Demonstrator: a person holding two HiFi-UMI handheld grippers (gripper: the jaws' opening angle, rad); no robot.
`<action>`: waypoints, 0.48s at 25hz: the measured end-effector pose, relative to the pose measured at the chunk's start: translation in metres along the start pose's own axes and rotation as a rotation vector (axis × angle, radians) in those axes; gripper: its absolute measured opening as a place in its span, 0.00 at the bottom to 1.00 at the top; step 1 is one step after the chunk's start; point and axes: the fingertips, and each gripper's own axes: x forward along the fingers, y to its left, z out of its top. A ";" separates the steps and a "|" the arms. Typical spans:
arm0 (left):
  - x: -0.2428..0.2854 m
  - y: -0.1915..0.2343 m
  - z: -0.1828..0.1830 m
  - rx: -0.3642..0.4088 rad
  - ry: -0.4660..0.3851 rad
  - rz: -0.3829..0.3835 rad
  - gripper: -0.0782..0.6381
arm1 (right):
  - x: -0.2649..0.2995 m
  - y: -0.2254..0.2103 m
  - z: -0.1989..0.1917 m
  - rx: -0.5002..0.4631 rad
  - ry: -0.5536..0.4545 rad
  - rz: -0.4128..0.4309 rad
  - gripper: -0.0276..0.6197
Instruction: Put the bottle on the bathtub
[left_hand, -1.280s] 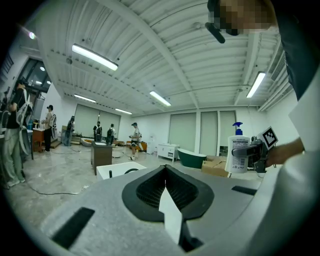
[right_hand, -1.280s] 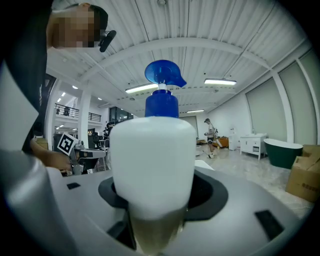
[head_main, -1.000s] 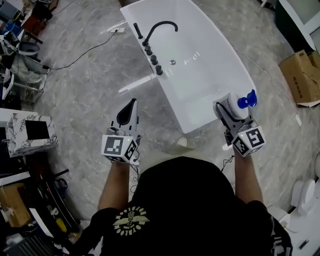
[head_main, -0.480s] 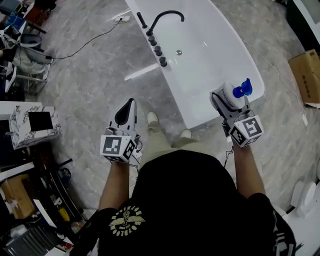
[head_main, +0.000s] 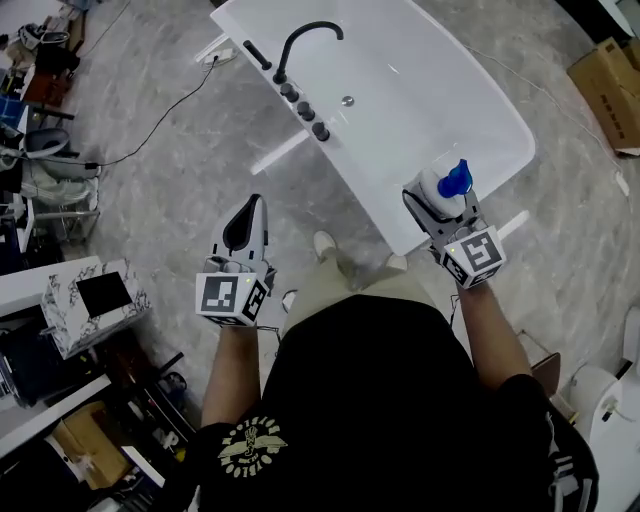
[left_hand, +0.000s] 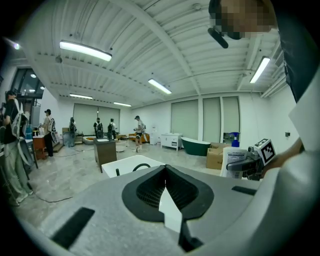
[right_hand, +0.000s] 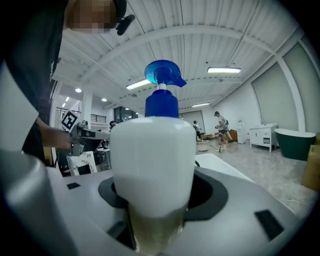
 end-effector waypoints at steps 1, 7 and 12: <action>0.002 0.009 -0.002 -0.006 0.002 -0.003 0.12 | 0.005 0.003 -0.006 -0.007 0.008 -0.011 0.45; 0.029 0.034 -0.031 -0.015 0.036 -0.072 0.12 | 0.023 0.000 -0.044 -0.029 0.036 -0.088 0.45; 0.054 0.030 -0.063 -0.027 0.080 -0.144 0.12 | 0.043 0.003 -0.086 -0.020 0.063 -0.109 0.45</action>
